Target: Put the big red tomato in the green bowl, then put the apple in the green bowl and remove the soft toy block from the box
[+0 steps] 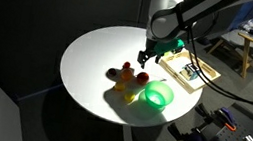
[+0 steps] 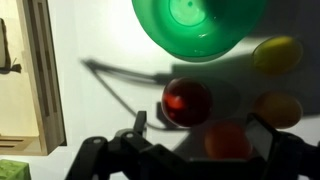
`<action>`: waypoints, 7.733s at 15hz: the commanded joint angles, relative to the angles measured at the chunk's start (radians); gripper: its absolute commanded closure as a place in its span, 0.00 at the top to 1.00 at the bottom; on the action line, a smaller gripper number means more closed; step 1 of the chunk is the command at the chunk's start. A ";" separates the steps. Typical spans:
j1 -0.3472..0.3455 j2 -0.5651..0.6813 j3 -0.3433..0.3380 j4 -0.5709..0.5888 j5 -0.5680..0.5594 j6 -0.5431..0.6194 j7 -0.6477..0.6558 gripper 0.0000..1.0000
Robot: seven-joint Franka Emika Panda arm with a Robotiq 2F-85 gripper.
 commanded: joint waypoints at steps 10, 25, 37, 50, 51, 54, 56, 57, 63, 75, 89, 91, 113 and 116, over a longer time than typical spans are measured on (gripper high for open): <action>-0.004 0.168 0.000 0.123 -0.068 0.061 -0.186 1.00; 0.000 0.248 0.013 0.136 -0.056 0.169 -0.213 1.00; 0.003 0.277 0.007 0.140 -0.056 0.176 -0.203 1.00; 0.022 0.225 -0.008 0.127 -0.064 0.129 -0.167 0.53; 0.025 0.216 -0.011 0.125 -0.066 0.123 -0.163 0.53; 0.030 0.187 -0.010 0.120 -0.066 0.084 -0.158 0.53; 0.034 0.162 -0.010 0.113 -0.070 0.055 -0.154 0.53; 0.034 0.150 -0.009 0.111 -0.070 0.042 -0.155 0.53; 0.040 0.062 -0.002 0.072 -0.074 -0.012 -0.149 0.53; 0.030 -0.144 0.030 -0.150 -0.065 -0.064 -0.151 0.53; 0.018 -0.127 0.037 -0.367 -0.058 0.169 -0.185 0.53; 0.014 -0.108 0.038 -0.376 -0.052 0.219 -0.199 0.53; 0.025 -0.120 0.051 -0.282 -0.018 0.111 -0.160 1.00; 0.026 -0.088 0.051 -0.196 0.004 0.039 -0.144 1.00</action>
